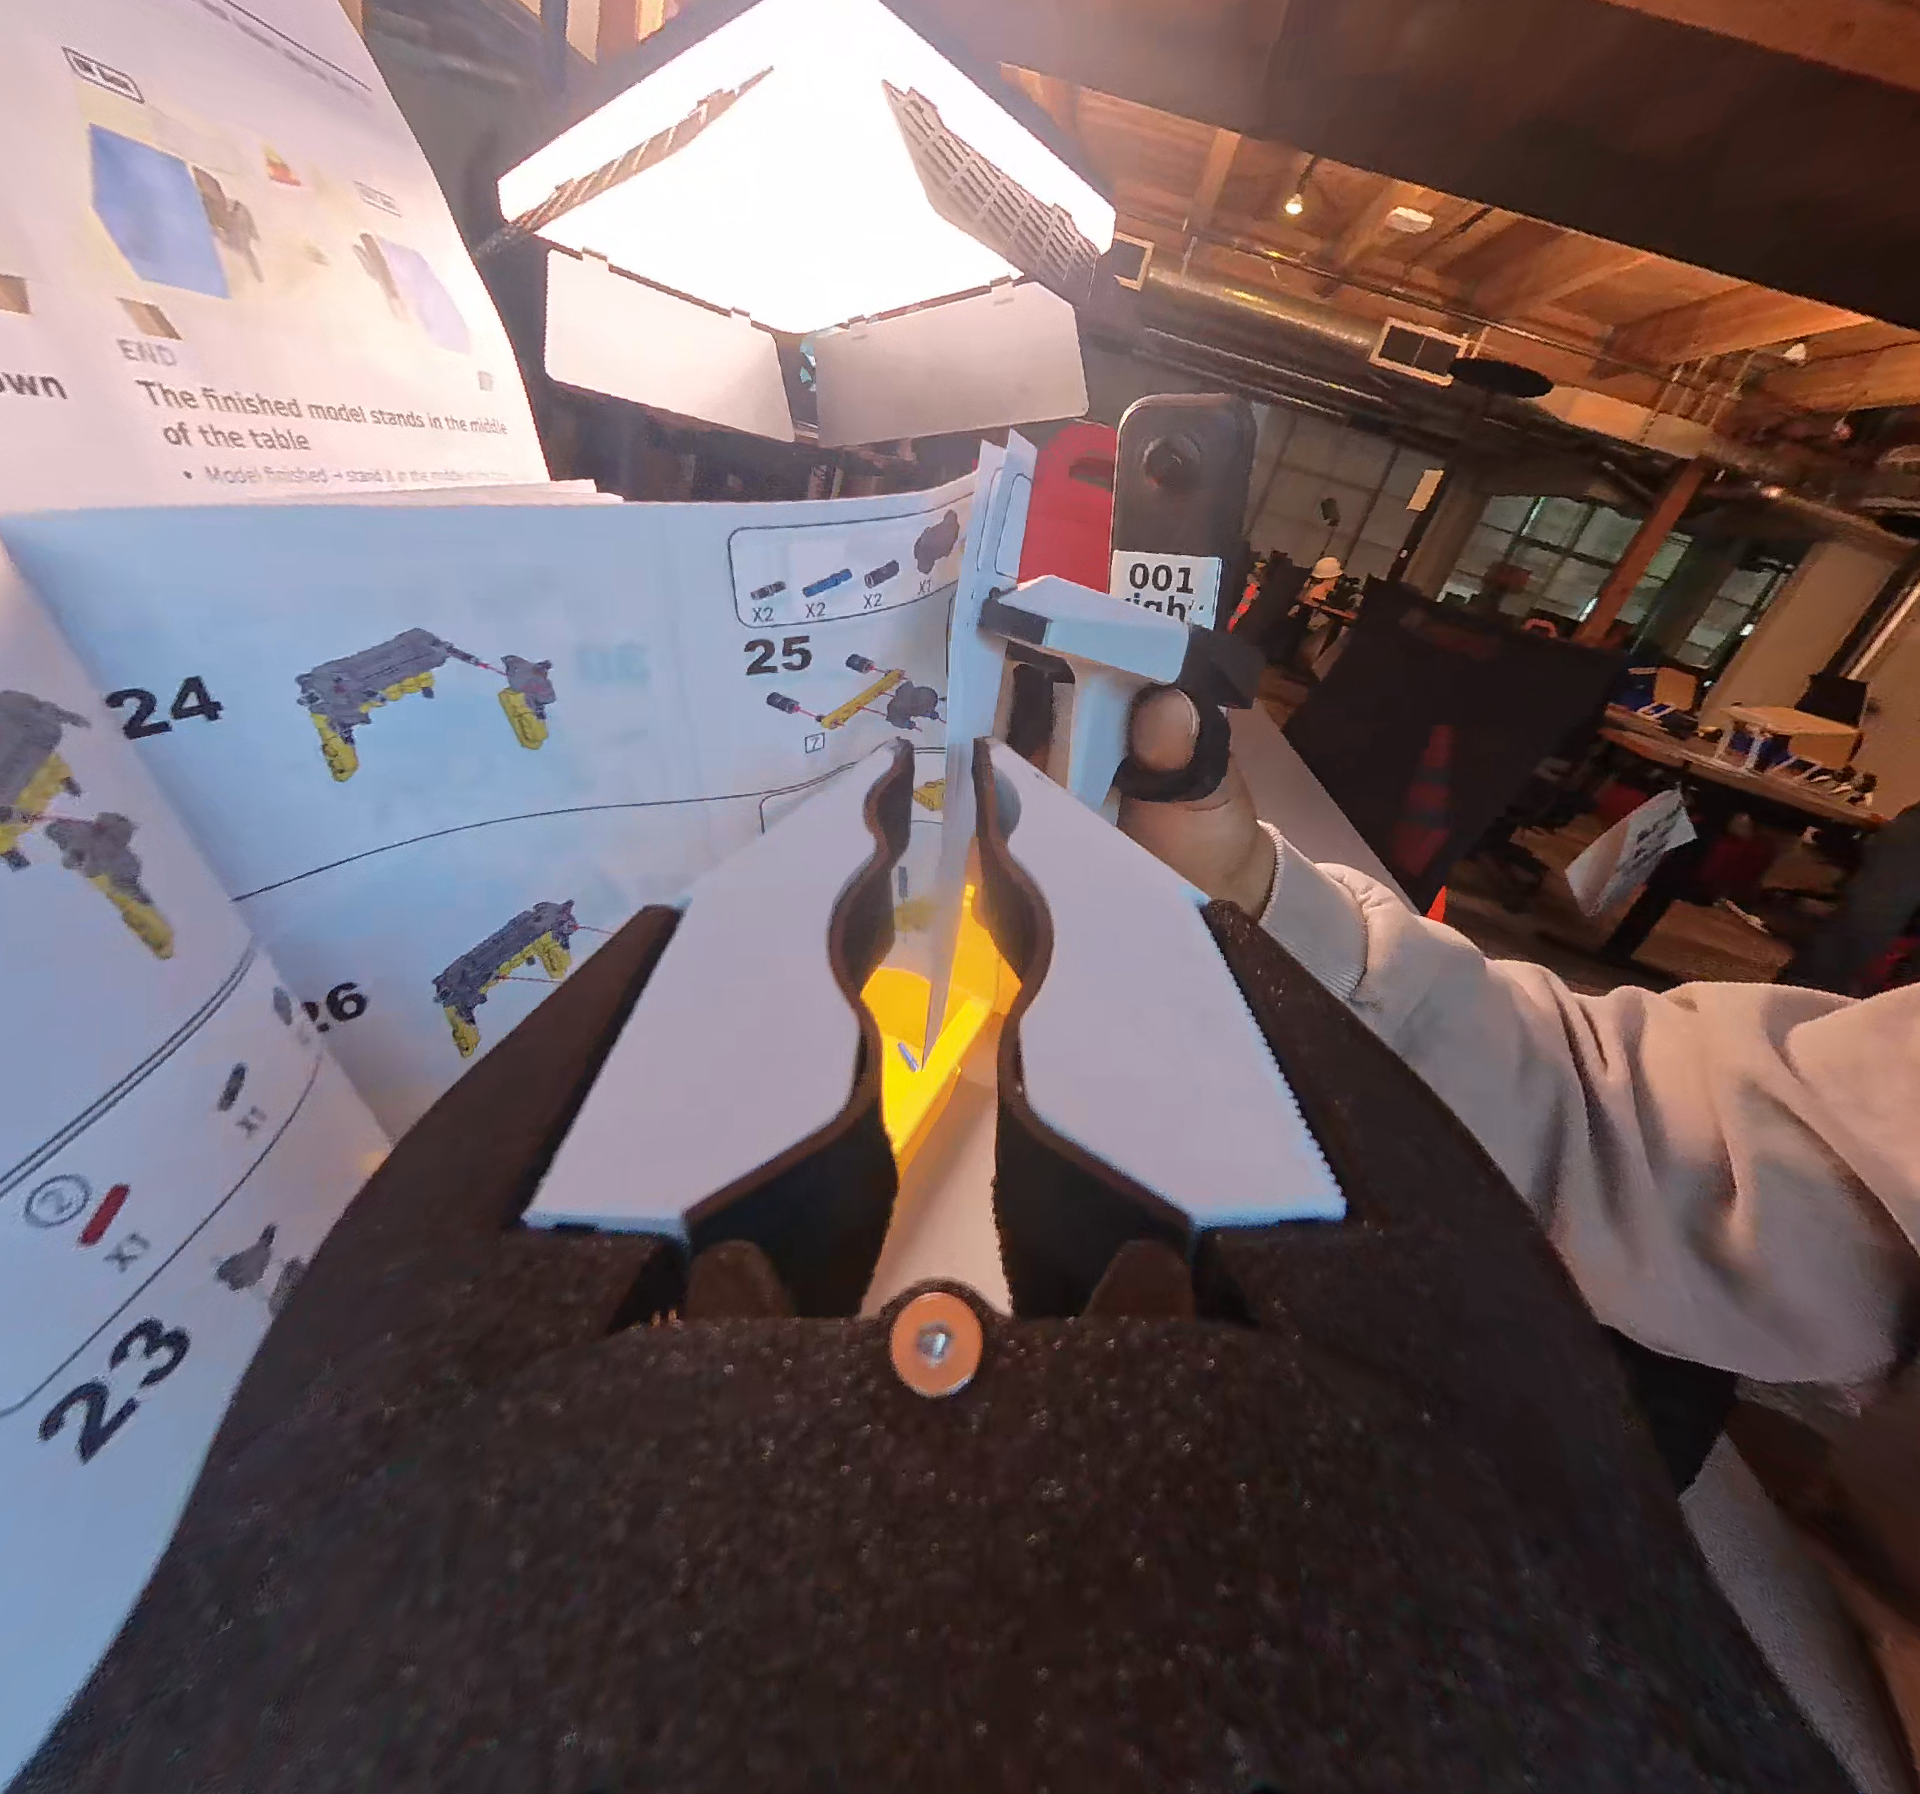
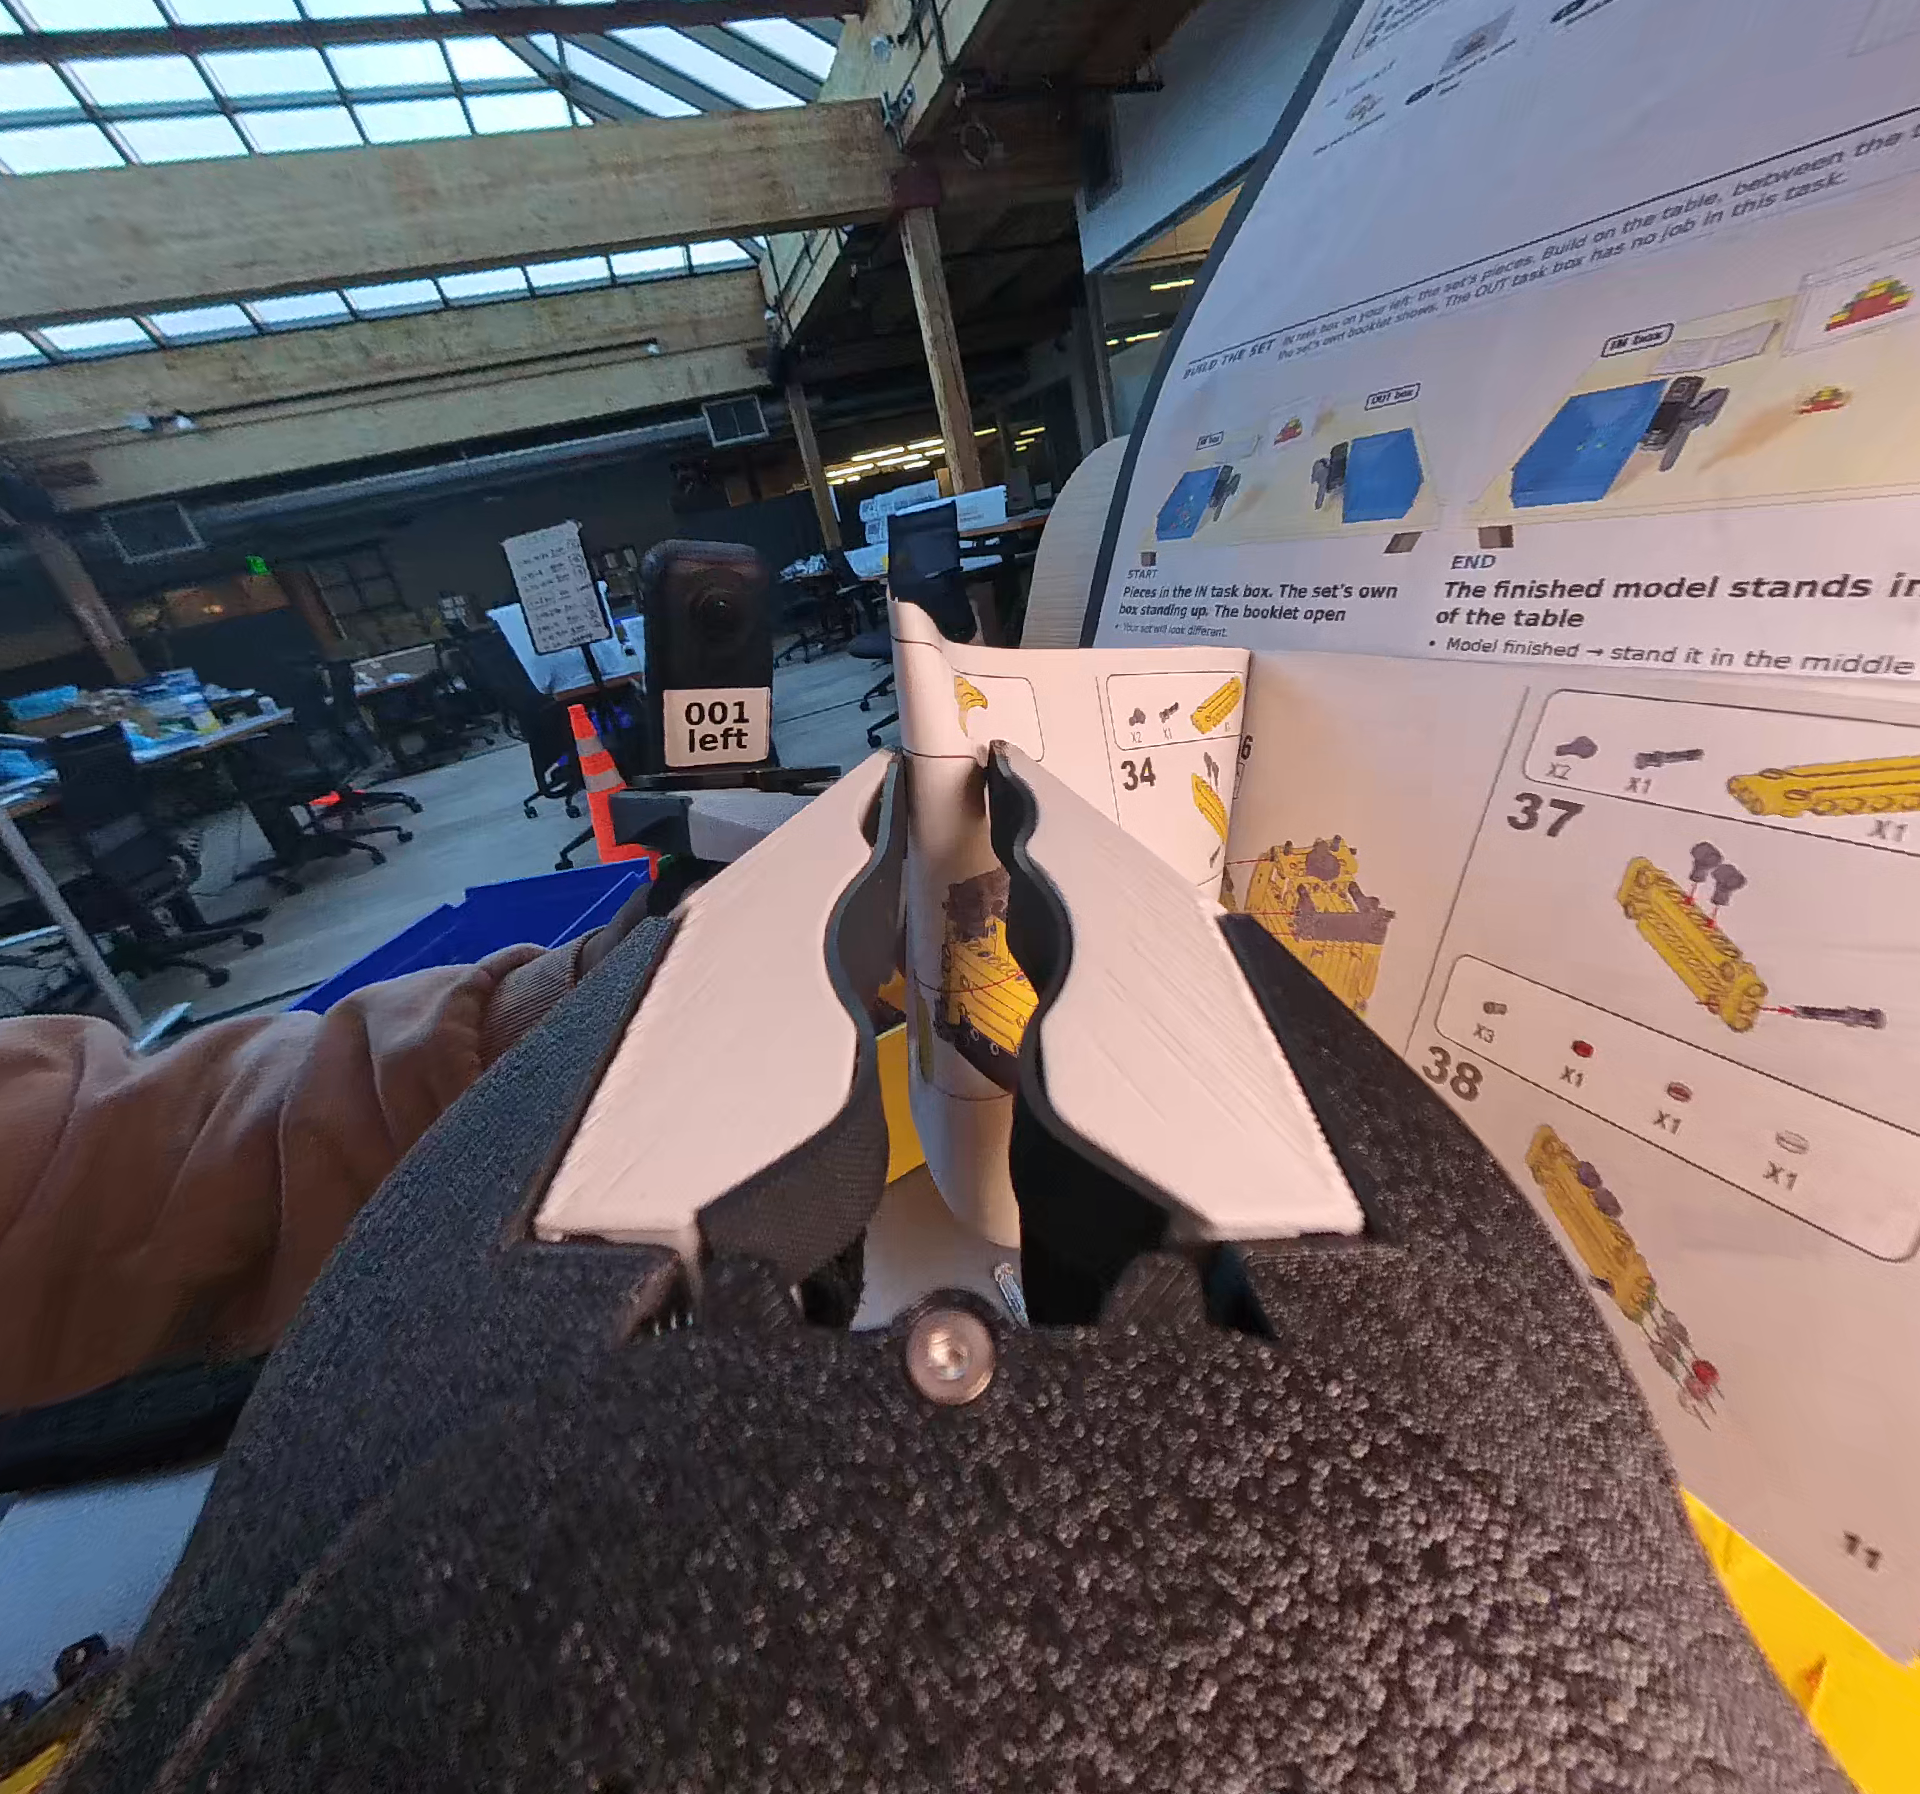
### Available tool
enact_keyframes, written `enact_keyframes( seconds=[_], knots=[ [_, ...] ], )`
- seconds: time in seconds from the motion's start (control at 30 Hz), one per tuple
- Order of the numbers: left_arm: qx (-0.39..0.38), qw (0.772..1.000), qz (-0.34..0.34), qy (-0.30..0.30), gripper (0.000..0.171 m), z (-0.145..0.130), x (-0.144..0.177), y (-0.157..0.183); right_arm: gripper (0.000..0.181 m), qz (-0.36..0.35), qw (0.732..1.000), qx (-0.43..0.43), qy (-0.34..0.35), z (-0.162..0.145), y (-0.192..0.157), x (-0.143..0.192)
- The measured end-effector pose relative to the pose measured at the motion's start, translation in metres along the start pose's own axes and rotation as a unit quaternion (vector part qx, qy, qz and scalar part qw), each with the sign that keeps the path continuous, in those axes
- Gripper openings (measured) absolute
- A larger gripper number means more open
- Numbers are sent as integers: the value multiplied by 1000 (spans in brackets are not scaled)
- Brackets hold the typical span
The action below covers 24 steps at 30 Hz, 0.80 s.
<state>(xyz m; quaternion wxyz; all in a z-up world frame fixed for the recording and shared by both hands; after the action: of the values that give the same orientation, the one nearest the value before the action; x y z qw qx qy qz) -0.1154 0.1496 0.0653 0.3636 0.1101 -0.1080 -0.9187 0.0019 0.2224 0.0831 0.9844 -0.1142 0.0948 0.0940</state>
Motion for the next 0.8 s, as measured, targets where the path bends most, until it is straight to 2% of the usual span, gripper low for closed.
enact_keyframes(
  seconds=[0.07,0.2,0.43,0.53,0.67,0.8],
  knots=[
    [6,1000,-9,-1,0,2,-3,-1,14,7,1000,-4,0,1,1,-2],
    [12,1000,-23,0,0,6,-1,-3,14,16,1000,-2,-8,4,6,-2],
    [3,999,21,30,0,16,21,-10,16,30,999,1,-11,5,14,4],
    [-4,997,50,58,0,25,41,-14,28,23,1000,-10,-9,5,24,13],
    [-15,992,94,82,0,36,75,-21,35,-25,999,-9,-17,0,43,31],
    [-24,986,135,94,0,41,103,-27,59,-69,997,-8,-40,-6,59,44]
  ],
)
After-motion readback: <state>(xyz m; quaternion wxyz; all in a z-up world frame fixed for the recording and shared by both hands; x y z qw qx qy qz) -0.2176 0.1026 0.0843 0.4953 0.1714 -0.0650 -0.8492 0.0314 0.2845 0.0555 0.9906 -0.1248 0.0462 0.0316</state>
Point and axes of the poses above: each gripper's, where its closed fingertips meet, x back along the fingers, z out of its top, y = z × x across the jaws, the point moved 7 cm from there along x, back along the fingers, and after that the axes turned 2 degrees about z, right-handed, at the moved point
